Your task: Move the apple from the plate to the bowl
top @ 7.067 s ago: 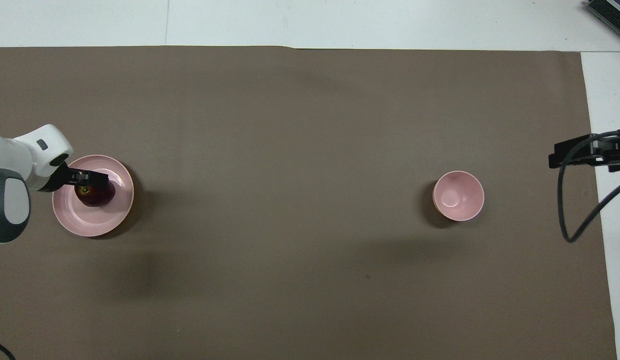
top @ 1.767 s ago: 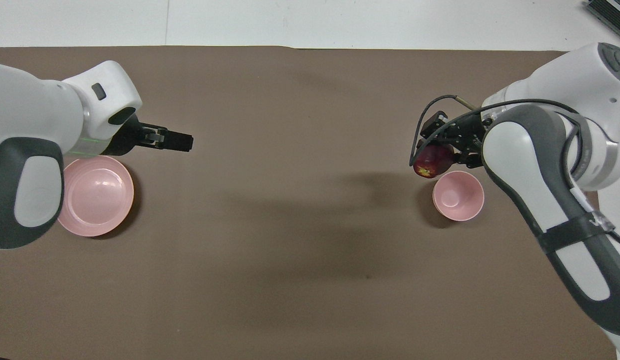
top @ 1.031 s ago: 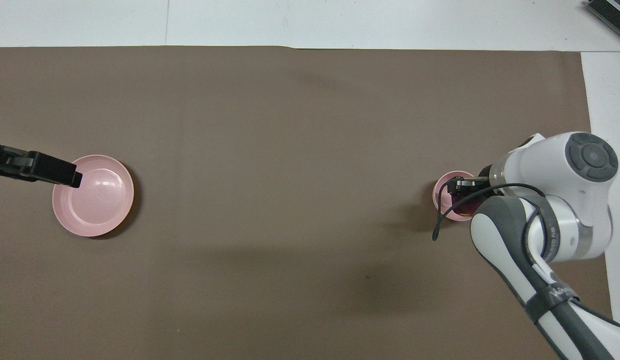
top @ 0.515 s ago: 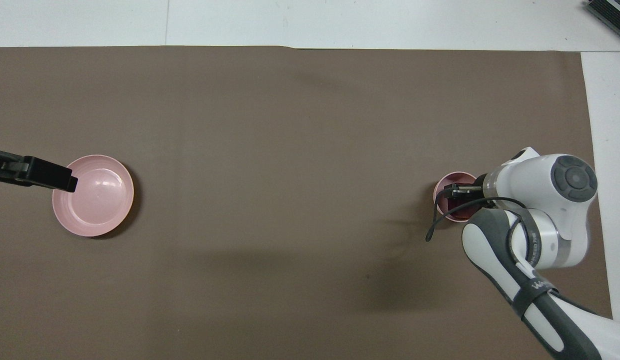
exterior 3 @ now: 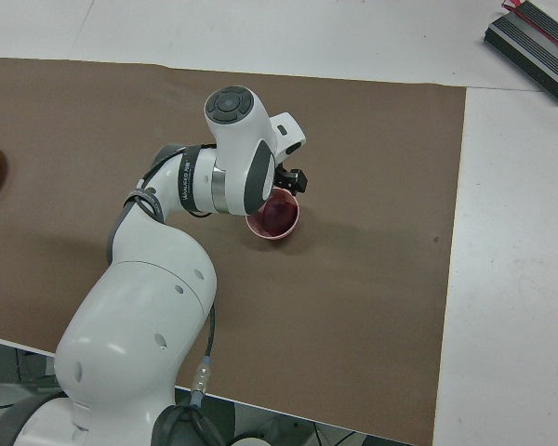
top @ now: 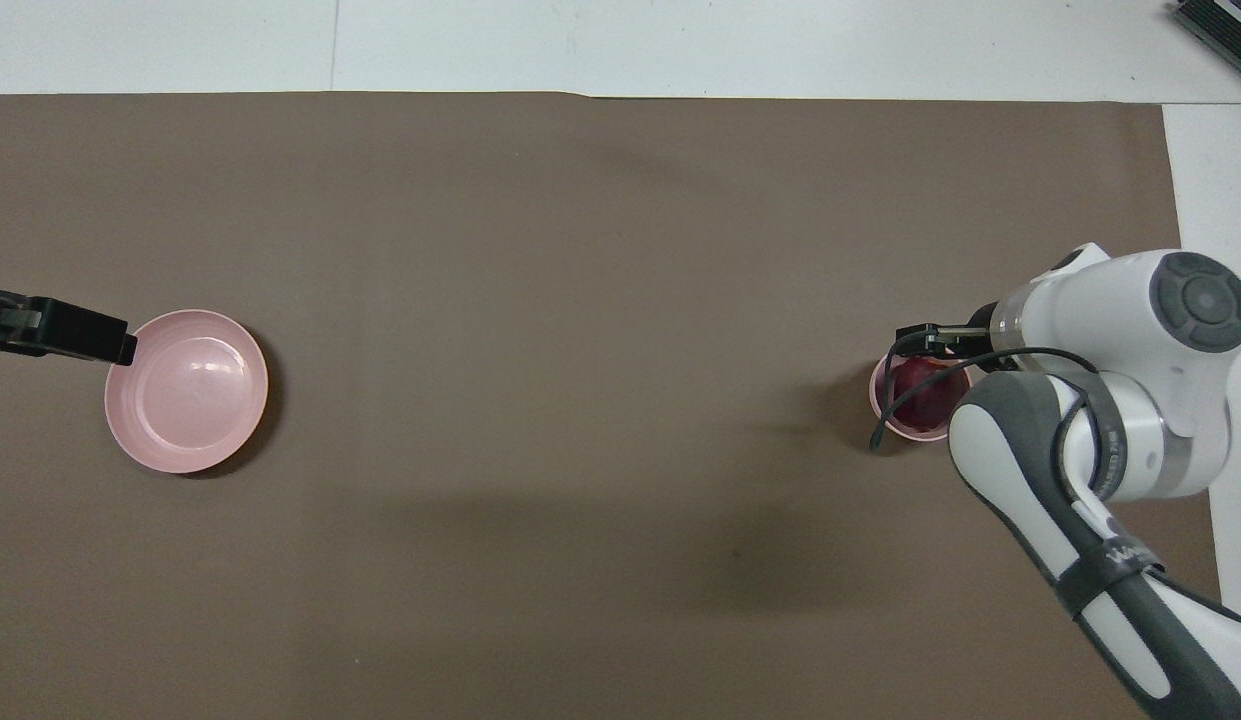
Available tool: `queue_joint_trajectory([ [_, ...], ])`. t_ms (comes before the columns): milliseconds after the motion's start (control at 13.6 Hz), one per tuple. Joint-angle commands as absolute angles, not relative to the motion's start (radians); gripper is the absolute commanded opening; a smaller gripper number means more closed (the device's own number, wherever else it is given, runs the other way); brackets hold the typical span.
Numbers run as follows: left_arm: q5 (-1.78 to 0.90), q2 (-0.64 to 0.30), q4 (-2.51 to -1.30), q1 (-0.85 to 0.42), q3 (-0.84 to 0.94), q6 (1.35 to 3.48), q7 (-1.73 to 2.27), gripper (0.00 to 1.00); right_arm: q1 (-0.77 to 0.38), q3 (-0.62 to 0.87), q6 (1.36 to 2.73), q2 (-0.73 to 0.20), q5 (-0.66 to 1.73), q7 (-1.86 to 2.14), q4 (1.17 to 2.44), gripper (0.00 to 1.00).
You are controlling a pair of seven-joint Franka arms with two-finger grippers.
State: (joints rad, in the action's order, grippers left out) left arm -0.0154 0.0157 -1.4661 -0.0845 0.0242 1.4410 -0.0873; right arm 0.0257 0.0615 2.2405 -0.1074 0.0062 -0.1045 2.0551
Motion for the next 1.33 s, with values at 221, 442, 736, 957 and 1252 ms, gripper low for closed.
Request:
queue_joint_trajectory([
  [221,-0.002,0.028,-1.473,-0.077,0.031,1.462,-0.083,1.0,0.048,0.064,1.908,-0.097,-0.061,-0.08,1.751,1.0],
  [442,-0.003,0.029,-1.474,-0.075,0.031,1.46,-0.08,1.0,0.052,0.057,1.693,-0.092,-0.048,-0.113,1.59,1.0],
  [736,-0.003,0.029,-1.474,-0.075,0.029,1.46,-0.078,1.0,0.052,0.051,1.53,-0.092,-0.041,-0.14,1.476,1.0],
  [957,-0.005,0.029,-1.474,-0.075,0.029,1.462,-0.083,1.0,0.052,0.046,1.54,-0.022,-0.012,-0.144,1.537,1.0],
  [1252,-0.005,0.031,-1.476,-0.077,0.029,1.46,-0.08,1.0,0.051,0.044,1.537,-0.02,0.002,-0.135,1.539,1.0],
])
